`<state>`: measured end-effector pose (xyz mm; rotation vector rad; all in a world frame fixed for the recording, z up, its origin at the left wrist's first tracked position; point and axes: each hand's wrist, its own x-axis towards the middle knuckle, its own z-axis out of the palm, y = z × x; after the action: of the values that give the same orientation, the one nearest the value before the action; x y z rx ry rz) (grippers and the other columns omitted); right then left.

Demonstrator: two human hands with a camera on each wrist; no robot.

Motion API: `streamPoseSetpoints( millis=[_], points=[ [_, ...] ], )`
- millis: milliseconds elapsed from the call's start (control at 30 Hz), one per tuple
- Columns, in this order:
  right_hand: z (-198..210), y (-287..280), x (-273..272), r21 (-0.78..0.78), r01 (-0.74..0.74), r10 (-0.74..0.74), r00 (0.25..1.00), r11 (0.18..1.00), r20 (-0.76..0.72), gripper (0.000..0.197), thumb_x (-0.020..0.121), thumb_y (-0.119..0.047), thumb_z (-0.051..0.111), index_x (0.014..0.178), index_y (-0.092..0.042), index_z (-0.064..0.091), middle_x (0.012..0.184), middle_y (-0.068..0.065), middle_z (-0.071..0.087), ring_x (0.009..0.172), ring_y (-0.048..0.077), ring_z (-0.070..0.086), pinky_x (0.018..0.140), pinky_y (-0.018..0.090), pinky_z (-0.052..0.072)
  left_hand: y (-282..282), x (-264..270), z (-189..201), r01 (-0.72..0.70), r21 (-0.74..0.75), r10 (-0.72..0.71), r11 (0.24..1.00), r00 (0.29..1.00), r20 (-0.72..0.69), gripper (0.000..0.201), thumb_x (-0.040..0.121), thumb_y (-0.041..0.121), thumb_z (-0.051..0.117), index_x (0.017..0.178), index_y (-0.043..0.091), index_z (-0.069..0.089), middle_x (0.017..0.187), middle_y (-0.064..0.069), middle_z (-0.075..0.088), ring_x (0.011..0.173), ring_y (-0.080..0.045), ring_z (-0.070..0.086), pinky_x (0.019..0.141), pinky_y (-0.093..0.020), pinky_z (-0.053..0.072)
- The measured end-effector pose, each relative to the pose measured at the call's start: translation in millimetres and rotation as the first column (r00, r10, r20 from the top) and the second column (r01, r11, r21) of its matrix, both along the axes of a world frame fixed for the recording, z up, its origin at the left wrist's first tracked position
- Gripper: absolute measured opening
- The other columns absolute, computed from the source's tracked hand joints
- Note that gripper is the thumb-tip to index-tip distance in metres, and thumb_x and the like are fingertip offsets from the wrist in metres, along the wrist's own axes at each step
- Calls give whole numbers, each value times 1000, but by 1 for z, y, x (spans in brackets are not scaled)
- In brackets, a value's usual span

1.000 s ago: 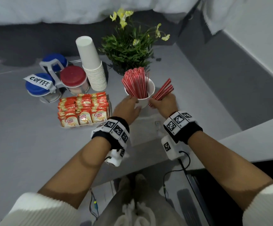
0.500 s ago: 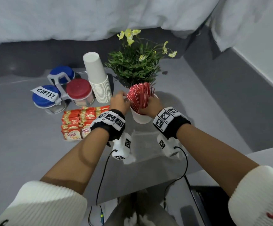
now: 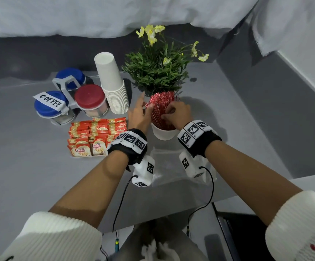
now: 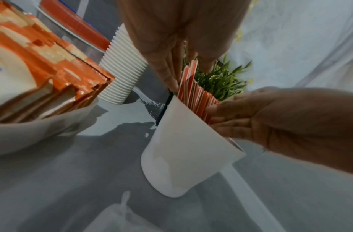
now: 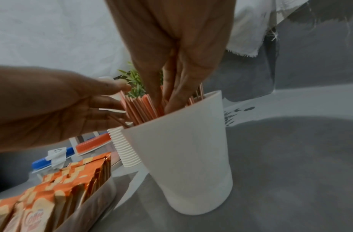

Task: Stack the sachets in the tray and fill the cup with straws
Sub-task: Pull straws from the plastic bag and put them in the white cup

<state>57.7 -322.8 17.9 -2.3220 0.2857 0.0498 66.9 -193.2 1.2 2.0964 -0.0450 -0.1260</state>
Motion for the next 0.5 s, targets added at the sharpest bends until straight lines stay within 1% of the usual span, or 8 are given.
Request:
streamPoseSetpoints(
  millis=[33,100,133,200,267,333,400,500],
  points=[
    [1,-3,2,-15,36,-35,998,999,49,7,80,-7,66,84,-2,63,91,17,67,86,27,62,82,31,51,-1,-1,-1,19,18,-19,1000,1000,11,69,87,54,43,145,20,28,135,-18,51,124,-32,47,102,-35,36],
    [4,-8,4,-51,128,-119,982,990,146,12,83,-5,59,94,0,61,97,16,66,83,22,57,77,23,44,-4,-2,-3,40,95,-44,995,998,36,57,93,39,48,143,16,34,130,-18,56,112,-25,55,92,-25,38],
    [6,-11,6,-39,166,-157,972,985,172,16,85,-5,56,100,0,59,102,16,63,87,21,55,78,23,43,-6,-2,-2,43,123,-51,991,997,60,51,95,28,49,142,14,37,133,-16,54,117,-25,54,97,-26,39],
    [4,-14,9,-45,188,-179,973,981,145,29,88,-6,52,117,-1,51,118,17,56,106,27,53,91,29,41,-10,-3,-3,58,199,-74,978,994,75,50,95,15,47,143,11,34,147,-14,39,132,-29,42,109,-30,30],
    [1,-12,10,-65,118,-112,990,991,90,41,89,-4,47,129,-3,42,127,17,52,119,29,49,95,31,36,-13,-3,-4,95,295,-115,951,992,53,55,96,11,44,146,7,21,155,-15,20,139,-30,31,111,-28,22],
    [0,-8,8,-39,20,-16,995,999,97,47,88,0,43,134,-7,39,130,15,53,120,30,50,97,30,36,-14,-1,-3,141,318,-157,937,987,23,59,97,9,41,148,6,11,156,-15,10,141,-30,26,110,-26,19],
    [-1,-5,5,-47,-67,72,991,997,109,52,88,2,41,139,-9,33,136,14,49,124,29,47,100,27,31,-14,1,-3,169,307,-186,937,982,28,60,97,7,39,148,6,7,157,-15,10,143,-29,22,111,-23,17],
    [-7,-4,3,-74,-167,173,981,983,84,64,88,-1,45,146,-7,18,147,13,36,132,29,40,104,27,27,-10,6,-4,184,261,-200,948,979,37,59,97,6,38,149,11,10,156,-12,15,145,-24,18,110,-16,11]
  ],
)
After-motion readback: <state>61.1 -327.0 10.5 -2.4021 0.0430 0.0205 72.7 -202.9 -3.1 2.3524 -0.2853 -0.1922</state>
